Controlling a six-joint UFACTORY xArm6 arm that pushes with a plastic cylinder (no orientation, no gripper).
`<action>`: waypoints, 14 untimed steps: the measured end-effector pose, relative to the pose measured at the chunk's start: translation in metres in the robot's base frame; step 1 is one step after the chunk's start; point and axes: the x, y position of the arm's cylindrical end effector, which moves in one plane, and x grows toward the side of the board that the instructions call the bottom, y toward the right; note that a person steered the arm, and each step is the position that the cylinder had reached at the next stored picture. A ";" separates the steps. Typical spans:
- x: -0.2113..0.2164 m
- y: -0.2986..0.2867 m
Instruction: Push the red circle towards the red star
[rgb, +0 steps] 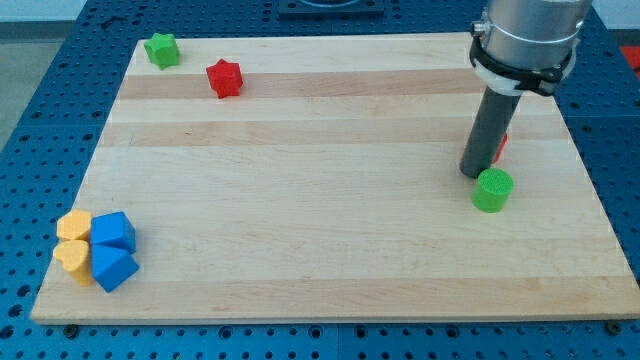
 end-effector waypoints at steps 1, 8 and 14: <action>0.004 0.026; -0.020 -0.019; -0.112 -0.029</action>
